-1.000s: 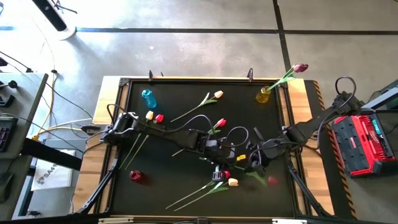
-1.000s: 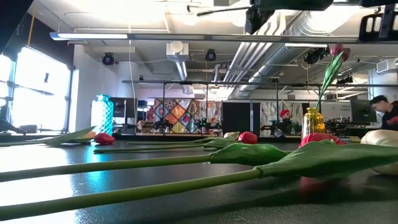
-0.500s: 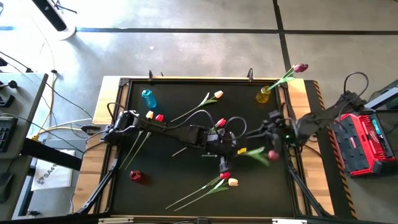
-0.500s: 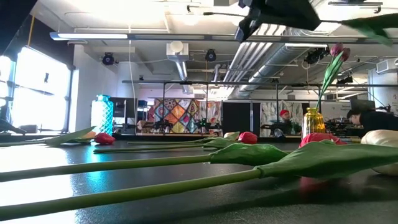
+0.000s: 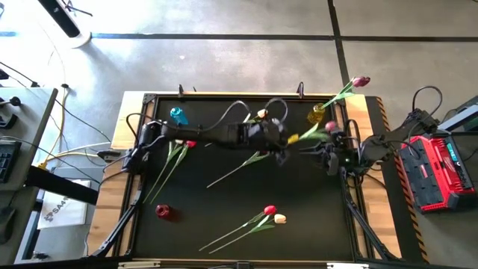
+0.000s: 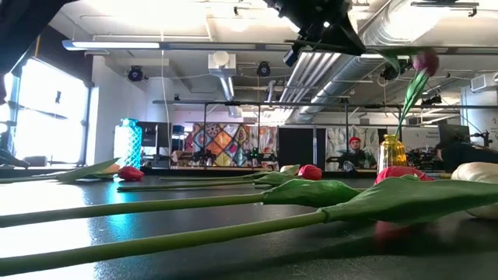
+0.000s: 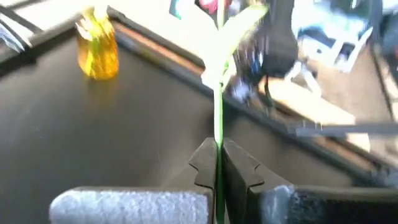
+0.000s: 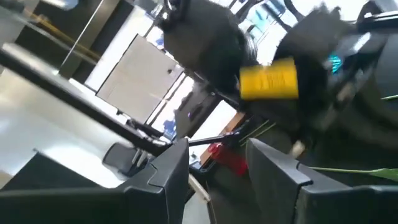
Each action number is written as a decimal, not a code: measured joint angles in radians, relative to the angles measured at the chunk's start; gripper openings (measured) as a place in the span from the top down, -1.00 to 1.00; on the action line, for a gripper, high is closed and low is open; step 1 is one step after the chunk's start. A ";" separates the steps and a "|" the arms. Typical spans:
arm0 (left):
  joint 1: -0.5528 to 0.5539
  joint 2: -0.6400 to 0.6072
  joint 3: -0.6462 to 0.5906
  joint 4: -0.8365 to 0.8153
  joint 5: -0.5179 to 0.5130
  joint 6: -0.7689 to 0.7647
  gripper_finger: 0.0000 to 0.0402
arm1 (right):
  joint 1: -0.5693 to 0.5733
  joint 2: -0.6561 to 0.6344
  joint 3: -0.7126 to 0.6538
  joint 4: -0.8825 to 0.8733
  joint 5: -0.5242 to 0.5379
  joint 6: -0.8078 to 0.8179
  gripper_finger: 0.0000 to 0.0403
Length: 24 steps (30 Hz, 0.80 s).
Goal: Sort flowers into vase by color
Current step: Put the dark red flower into the yellow vase
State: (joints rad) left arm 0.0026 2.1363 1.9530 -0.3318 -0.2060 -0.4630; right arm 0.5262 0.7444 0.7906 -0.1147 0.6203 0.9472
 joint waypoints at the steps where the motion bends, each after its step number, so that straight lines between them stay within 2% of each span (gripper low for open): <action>1: 0.013 -0.009 0.000 0.006 0.000 -0.005 1.00 | 0.000 0.000 0.000 -0.011 0.019 0.015 0.26; 7: 0.075 -0.041 0.000 0.064 0.019 -0.006 1.00 | 0.000 -0.008 0.000 -0.087 0.211 0.087 0.26; 13: 0.115 -0.097 -0.001 0.137 0.192 0.104 1.00 | -0.016 -0.022 0.000 -0.093 0.427 0.116 0.26; 18: 0.157 -0.108 0.000 0.223 0.358 0.185 1.00 | -0.074 -0.024 0.000 0.021 0.460 -0.042 0.26; 24: 0.244 -0.108 0.000 0.326 0.587 0.196 1.00 | -0.159 -0.010 0.000 0.232 0.491 -0.248 0.26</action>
State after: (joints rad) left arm 0.2461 2.0280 1.9530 -0.0054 0.3808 -0.2672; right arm 0.3668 0.7340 0.7906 0.1172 1.1111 0.6993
